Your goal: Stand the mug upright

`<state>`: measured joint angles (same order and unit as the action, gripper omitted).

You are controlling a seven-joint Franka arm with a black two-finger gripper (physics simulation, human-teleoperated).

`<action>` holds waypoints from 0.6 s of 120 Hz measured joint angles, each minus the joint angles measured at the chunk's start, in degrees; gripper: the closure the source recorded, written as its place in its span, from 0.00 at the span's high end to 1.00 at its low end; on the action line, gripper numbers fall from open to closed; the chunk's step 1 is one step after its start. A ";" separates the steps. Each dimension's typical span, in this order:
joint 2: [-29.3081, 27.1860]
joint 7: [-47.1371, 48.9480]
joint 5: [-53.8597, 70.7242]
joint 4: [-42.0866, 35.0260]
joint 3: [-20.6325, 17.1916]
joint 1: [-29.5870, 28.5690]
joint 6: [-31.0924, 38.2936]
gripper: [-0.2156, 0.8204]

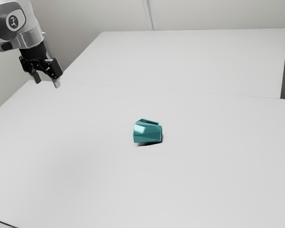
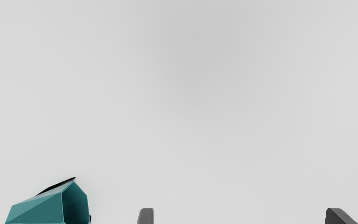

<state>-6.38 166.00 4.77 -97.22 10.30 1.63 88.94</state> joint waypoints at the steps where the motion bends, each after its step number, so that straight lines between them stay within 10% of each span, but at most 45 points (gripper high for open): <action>1: 0.00 0.00 0.00 -0.01 0.01 0.01 0.00 0.79; 72: 4.58 0.00 -22.80 -10.67 -0.80 -4.30 11.34 0.79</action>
<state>-1.80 166.00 -18.04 -107.89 9.50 -2.67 100.28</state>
